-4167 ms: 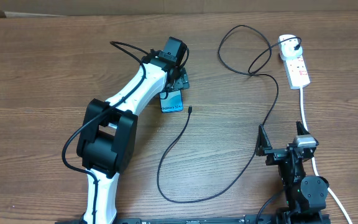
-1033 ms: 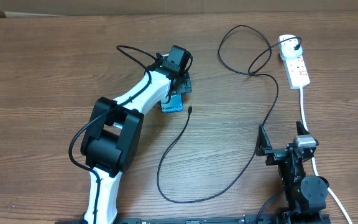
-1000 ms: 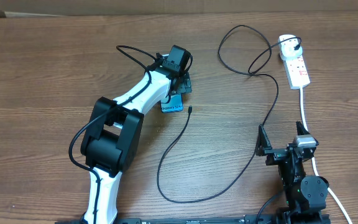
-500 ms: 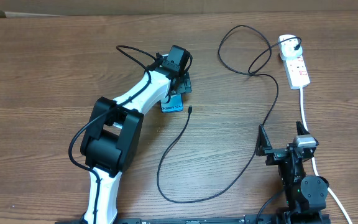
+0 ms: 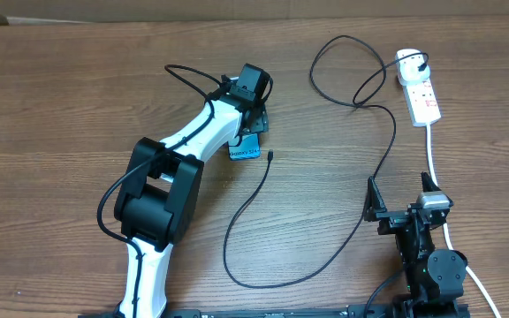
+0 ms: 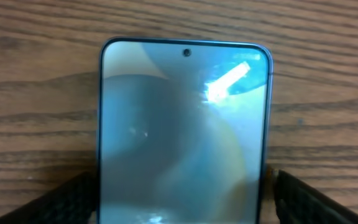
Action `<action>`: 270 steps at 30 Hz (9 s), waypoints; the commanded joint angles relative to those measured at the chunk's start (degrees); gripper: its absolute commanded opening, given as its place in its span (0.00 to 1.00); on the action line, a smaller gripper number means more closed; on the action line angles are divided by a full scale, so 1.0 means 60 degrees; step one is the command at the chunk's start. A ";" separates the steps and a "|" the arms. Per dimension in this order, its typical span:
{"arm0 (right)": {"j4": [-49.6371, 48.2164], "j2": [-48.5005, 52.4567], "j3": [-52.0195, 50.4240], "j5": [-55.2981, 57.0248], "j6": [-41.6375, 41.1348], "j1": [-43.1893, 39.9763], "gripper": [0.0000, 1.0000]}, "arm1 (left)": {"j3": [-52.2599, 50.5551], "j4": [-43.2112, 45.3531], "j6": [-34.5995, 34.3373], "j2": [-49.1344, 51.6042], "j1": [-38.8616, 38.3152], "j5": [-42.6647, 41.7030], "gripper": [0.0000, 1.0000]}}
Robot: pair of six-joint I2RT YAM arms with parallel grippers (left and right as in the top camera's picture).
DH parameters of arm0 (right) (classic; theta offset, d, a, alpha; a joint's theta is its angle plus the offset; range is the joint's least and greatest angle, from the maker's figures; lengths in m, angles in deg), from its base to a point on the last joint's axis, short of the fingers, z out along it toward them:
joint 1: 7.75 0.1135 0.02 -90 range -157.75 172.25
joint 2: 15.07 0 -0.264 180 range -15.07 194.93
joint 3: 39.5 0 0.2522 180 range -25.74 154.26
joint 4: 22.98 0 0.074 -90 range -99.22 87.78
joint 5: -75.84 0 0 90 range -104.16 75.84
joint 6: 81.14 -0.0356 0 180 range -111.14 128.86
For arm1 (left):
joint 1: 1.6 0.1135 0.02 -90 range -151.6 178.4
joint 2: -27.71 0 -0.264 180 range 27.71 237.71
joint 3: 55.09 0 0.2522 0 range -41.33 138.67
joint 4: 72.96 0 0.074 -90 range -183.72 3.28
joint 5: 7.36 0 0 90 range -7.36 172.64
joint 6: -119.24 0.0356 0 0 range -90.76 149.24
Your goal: Plug charger to phone and switch on socket
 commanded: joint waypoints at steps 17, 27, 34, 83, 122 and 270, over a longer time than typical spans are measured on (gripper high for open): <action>-0.0058 -0.0095 -0.0102 -0.0018 0.0015 -0.0022 1.00 | -0.0073 -0.0080 -0.0066 0.0306 -0.0011 -0.0423 0.90; -0.0058 -0.0095 -0.0102 -0.0018 0.0015 -0.0018 1.00 | -0.0073 -0.0080 -0.0055 0.0306 -0.0011 -0.0579 1.00; -0.0058 -0.0095 -0.0102 -0.0018 0.0015 -0.0022 1.00 | -0.0073 -0.0204 -0.0055 0.0306 -0.0011 -0.0579 0.97; -0.0058 -0.0095 -0.0102 -0.0018 0.0015 -0.0022 1.00 | -0.0018 -0.0437 -0.0055 0.0295 -0.0011 -0.0623 0.79; -0.0058 -0.0095 -0.0102 -0.0018 0.0015 -0.0018 1.00 | 0.0007 -0.0674 0.0015 0.0280 -0.0036 -0.0459 0.78; -0.0058 -0.0095 -0.0102 -0.0018 0.0015 -0.0022 1.00 | -0.0776 -0.0776 -0.1326 -0.0288 0.0193 -0.0229 0.78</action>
